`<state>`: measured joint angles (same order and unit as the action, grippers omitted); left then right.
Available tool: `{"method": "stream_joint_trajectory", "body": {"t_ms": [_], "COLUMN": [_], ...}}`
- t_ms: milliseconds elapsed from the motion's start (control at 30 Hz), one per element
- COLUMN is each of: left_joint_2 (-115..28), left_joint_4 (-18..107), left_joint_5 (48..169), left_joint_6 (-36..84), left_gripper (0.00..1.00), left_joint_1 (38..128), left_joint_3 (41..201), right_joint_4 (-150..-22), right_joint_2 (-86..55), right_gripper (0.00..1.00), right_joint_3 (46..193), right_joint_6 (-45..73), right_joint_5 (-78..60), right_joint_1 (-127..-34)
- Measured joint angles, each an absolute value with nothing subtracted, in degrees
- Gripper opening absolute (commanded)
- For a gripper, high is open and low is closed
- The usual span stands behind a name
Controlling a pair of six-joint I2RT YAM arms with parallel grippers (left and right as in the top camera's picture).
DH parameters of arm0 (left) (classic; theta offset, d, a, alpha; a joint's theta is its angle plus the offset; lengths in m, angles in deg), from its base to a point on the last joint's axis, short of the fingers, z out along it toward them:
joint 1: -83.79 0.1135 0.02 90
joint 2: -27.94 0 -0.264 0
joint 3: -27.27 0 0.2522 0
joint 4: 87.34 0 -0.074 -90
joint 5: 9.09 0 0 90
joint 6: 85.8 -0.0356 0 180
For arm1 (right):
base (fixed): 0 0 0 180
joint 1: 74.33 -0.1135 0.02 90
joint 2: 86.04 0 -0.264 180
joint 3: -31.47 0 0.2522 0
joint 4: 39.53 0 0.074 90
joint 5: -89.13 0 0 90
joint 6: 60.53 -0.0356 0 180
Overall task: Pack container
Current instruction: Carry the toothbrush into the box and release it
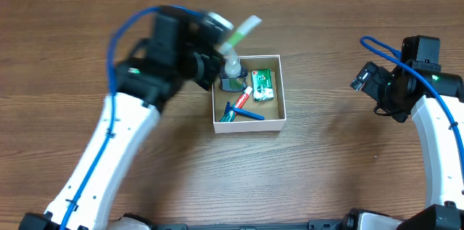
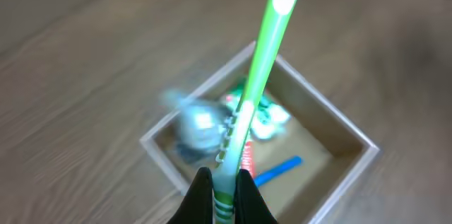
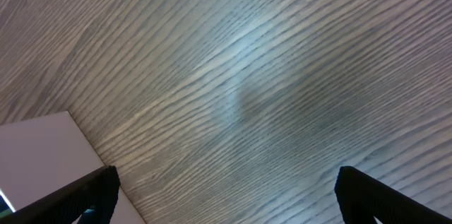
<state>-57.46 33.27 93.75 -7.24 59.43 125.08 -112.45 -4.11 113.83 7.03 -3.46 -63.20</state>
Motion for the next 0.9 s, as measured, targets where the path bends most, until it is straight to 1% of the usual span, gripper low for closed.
{"method": "stream_joint_trajectory", "body": {"t_ms": [167,400,467,500,600,633,667,700,767,900], "left_joint_2": [-62.1,-72.6,-74.8,-75.6,-76.1,-76.1,-76.0,-76.0,-75.7,-73.4], "left_joint_4": [31.5,28.0,26.7,26.2,25.4,25.4,25.3,25.3,25.3,25.3], "left_joint_5": [91.3,89.2,88.9,88.8,88.6,88.4,88.1,88.0,87.3,85.8], "left_joint_6": [-8.5,-7.2,-6.7,-6.4,-5.6,-5.8,-5.6,-5.8,-5.8,-6.2], "left_gripper": [0.04,0.04,0.06,0.11,0.39,0.47,0.66,0.76,0.89,1.00], "left_joint_1": [51.5,50.8,50.8,50.8,50.8,50.8,50.8,50.8,50.8,50.8], "left_joint_3": [125.1,125.1,125.1,125.1,125.1,125.1,125.1,125.1,125.1,125.1], "right_joint_4": [-112.4,-112.4,-112.5,-112.5,-112.5,-112.5,-112.5,-112.5,-112.5,-112.5], "right_joint_2": [-4.1,-4.1,-4.1,-4.1,-4.1,-4.1,-4.1,-4.1,-4.1,-4.1], "right_gripper": [1.00,1.00,1.00,1.00,1.00,1.00,1.00,1.00,1.00,1.00], "right_joint_3": [113.8,113.8,113.8,113.8,113.8,113.8,113.8,113.8,113.8,113.8], "right_joint_6": [7.0,7.0,7.0,7.0,7.1,7.0,7.0,7.0,7.0,7.0], "right_joint_5": [-3.5,-3.5,-3.5,-3.5,-3.5,-3.5,-3.5,-3.5,-3.5,-3.5], "right_joint_1": [-63.2,-63.2,-63.2,-63.2,-63.2,-63.2,-63.2,-63.2,-63.2,-63.2]}}
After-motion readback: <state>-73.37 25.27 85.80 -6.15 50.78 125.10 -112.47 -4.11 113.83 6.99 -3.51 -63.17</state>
